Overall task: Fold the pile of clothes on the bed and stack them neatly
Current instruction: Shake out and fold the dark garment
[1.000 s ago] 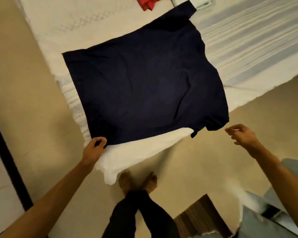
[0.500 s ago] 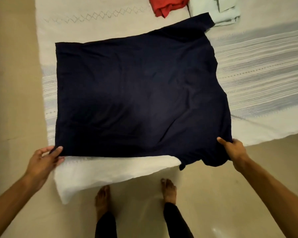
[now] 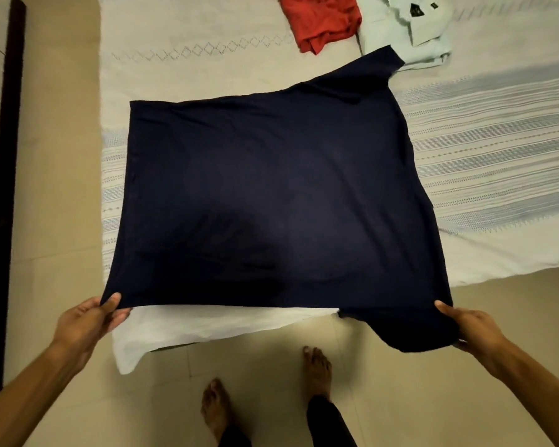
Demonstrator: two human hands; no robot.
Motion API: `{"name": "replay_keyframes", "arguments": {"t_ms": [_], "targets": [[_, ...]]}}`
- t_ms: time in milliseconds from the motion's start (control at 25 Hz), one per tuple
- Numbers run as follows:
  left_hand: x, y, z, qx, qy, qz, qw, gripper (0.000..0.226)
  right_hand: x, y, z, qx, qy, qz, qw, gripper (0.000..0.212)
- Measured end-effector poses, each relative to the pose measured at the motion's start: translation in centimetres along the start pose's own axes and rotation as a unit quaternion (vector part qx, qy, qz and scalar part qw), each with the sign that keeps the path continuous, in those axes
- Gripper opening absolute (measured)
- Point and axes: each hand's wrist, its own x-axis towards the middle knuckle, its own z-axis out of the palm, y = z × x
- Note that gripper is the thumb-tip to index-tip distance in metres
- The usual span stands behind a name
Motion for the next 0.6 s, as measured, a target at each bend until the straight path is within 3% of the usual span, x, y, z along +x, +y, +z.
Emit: {"name": "replay_keyframes", "arguments": {"t_ms": [120,320,440,600], "targets": [[-0.4,2.2,-0.2,-0.042,-0.027,-0.033,0.998,0.016,-0.8,-2.8,-0.2,-0.005,-0.016,0.004,1.000,0.039],[2.9,11.7,2.2,-0.122,-0.032,0.014,0.992,0.028,0.5,-16.2,-0.5,0.142,-0.058,-0.069,0.986,0.028],[5.4,13.7,5.5,-0.055,-0.017,0.059,0.997,0.027,3.0,-19.8,2.0,0.107,-0.031,-0.061,0.992,0.022],[8.5,11.9,8.1,0.072,-0.004,0.127,0.989,0.047,6.4,-19.9,5.5,0.045,-0.032,-0.047,0.997,0.035]]}}
